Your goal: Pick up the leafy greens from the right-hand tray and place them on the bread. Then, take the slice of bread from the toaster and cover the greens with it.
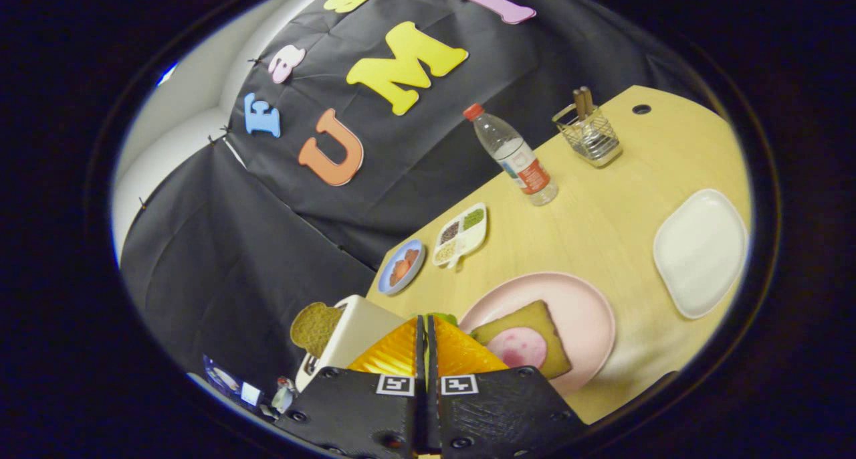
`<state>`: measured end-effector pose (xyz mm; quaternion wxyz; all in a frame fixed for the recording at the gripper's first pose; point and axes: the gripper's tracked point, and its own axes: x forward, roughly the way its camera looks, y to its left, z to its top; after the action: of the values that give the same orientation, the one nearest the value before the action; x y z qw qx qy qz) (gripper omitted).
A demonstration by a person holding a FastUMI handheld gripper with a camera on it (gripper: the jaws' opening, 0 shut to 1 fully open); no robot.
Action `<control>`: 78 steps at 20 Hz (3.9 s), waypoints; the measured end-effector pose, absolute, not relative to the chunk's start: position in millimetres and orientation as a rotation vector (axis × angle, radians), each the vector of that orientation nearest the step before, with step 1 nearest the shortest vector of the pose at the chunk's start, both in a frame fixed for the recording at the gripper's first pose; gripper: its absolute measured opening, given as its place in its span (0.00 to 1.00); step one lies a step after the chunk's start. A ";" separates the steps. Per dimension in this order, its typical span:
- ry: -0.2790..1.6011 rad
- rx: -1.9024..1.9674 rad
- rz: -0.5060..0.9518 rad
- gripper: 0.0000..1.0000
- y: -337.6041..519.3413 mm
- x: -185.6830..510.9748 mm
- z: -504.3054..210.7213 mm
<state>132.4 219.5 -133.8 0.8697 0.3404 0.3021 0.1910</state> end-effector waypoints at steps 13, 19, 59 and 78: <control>0.640 0.510 0.281 0.11 170.3 144.4 -192.4; 0.557 0.412 0.207 0.66 151.1 138.8 -176.1; 0.418 0.016 0.114 0.66 437.1 110.6 -82.4; 0.210 0.219 0.213 0.09 408.8 88.2 27.1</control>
<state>88.2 408.8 27.1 0.9829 0.1087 0.1043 0.1059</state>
